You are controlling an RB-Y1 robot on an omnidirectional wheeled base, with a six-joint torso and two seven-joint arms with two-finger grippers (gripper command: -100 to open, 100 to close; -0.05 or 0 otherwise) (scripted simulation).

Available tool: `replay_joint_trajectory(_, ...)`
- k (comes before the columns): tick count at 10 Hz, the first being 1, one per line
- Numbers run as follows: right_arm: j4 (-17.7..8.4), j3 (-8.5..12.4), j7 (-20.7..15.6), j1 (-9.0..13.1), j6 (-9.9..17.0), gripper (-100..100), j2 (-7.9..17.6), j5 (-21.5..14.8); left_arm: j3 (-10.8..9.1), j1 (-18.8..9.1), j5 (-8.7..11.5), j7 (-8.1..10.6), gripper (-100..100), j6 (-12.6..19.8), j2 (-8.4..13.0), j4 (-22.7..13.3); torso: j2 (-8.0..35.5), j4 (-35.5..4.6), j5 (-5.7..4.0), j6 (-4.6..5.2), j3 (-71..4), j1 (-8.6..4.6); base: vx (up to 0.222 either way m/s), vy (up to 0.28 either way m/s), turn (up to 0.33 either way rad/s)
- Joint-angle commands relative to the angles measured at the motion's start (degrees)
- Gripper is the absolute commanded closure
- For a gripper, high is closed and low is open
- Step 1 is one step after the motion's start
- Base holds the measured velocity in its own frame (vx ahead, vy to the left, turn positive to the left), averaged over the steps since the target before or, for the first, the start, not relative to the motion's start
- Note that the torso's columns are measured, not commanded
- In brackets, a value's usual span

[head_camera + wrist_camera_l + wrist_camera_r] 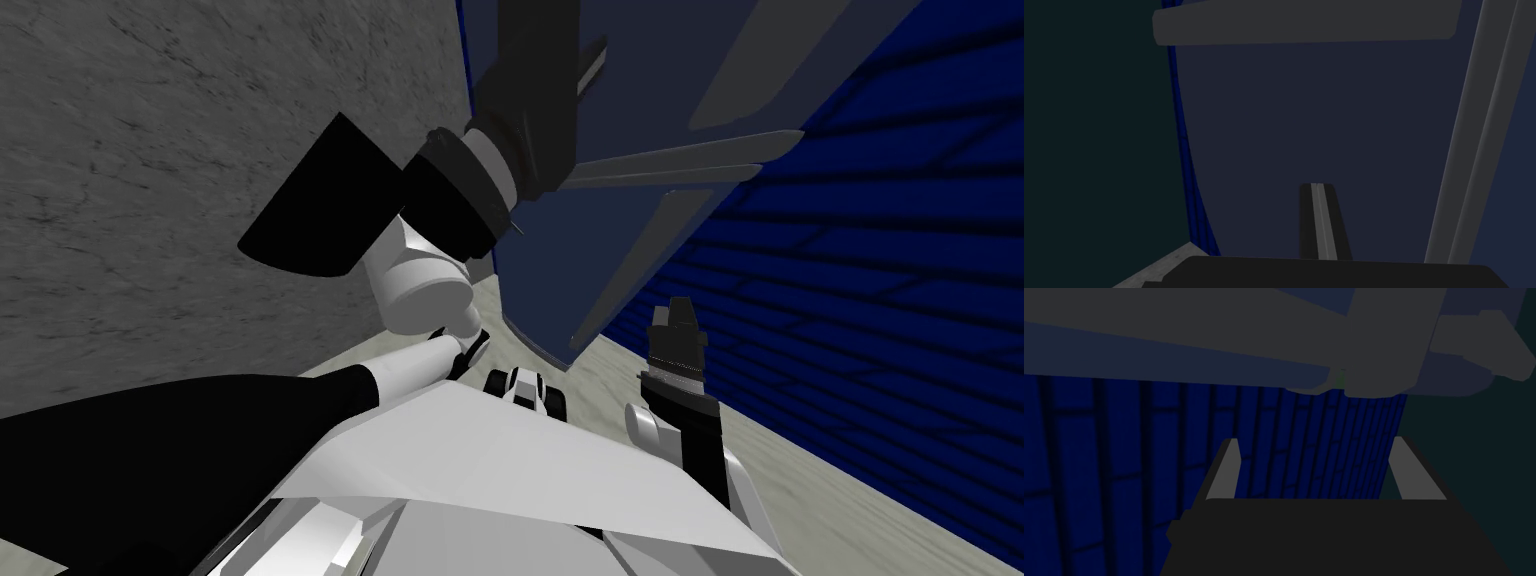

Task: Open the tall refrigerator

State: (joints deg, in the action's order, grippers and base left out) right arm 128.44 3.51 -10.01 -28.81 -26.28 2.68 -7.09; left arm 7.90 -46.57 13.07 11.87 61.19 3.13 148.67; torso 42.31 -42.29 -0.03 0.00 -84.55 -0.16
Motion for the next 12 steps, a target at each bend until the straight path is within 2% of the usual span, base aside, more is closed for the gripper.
replay_joint_trajectory(1, 0.00, -0.02, 0.00, -0.01, 0.00, 0, -0.02, 0.00, -0.07, 0.06, 0.03, 0.08, -100, 0.12, 0.95, -1.73, -0.19, 0.06, -0.15, 0.01, -0.11, -0.51, -0.011, 0.025, 0.008)
replay_joint_trajectory(4, 0.01, -0.04, 0.00, -0.02, -0.01, 0, -0.04, 0.00, -0.15, 0.69, -0.39, -0.23, -100, -0.86, 2.70, -5.01, -0.14, 0.05, -0.04, 0.00, -0.09, -0.08, 0.004, -0.044, 0.001)
replay_joint_trajectory(6, 0.01, -0.03, 0.00, -0.02, -0.01, 0, -0.04, 0.00, -0.30, 1.95, -1.32, -0.92, -100, -2.88, 4.01, -6.85, -0.02, 0.01, 0.05, -0.01, 0.00, 0.19, 0.011, -0.085, 0.010)
replay_joint_trajectory(9, 0.01, -0.04, 0.00, -0.01, -0.01, 0, -0.05, 0.00, -0.43, 3.41, -2.83, -1.98, -100, -5.50, 3.54, -6.47, 0.01, -0.01, -0.01, 0.00, 0.02, 0.00, 0.003, -0.151, 0.014)
replay_joint_trajectory(12, 0.01, -0.04, 0.00, -0.01, -0.01, 0, -0.05, 0.00, -0.57, 5.08, -4.54, -3.19, -100, -8.48, 3.94, -8.83, -0.14, 0.02, -0.14, 0.13, -0.12, -0.18, 0.006, -0.198, 0.021)
